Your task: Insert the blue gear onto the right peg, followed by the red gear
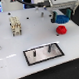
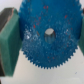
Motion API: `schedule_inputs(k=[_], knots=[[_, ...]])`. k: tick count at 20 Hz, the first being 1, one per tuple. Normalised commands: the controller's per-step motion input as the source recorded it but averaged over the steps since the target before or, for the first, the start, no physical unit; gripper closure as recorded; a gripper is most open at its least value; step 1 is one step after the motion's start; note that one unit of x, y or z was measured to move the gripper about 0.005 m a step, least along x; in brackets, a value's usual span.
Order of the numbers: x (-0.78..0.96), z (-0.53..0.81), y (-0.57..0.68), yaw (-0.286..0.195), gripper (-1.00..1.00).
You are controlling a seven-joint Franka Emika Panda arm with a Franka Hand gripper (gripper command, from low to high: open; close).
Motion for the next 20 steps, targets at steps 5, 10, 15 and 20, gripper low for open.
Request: schedule_inputs(k=[5, 10, 15, 20], knots=[[0.76, 0.23, -0.28, 0.000, 1.00], [0.74, 0.18, -0.29, 0.000, 1.00], [0.68, 0.17, -0.30, 0.000, 1.00], [0.57, 0.07, -0.27, 0.000, 1.00]])
